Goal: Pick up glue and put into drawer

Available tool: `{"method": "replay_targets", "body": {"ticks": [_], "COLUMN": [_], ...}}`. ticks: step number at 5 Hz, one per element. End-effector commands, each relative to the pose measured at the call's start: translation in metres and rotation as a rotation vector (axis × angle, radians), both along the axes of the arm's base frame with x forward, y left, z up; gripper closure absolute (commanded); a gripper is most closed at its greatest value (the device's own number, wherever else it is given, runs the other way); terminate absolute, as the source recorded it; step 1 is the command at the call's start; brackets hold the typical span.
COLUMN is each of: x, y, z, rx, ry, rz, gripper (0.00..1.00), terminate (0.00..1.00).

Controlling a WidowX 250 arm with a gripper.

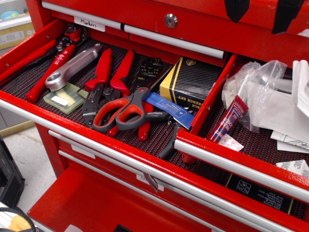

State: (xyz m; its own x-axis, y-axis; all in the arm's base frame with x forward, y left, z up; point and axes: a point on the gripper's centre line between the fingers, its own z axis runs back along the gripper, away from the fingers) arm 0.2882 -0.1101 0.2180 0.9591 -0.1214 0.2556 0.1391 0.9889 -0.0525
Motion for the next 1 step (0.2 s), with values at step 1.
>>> {"method": "replay_targets", "body": {"ticks": [1], "x": [-0.0003], "y": [0.0026], "z": [0.0139], "rx": [-0.017], "ry": [-0.037], "rz": [0.004], "gripper": [0.0], "terminate": [1.0]}}
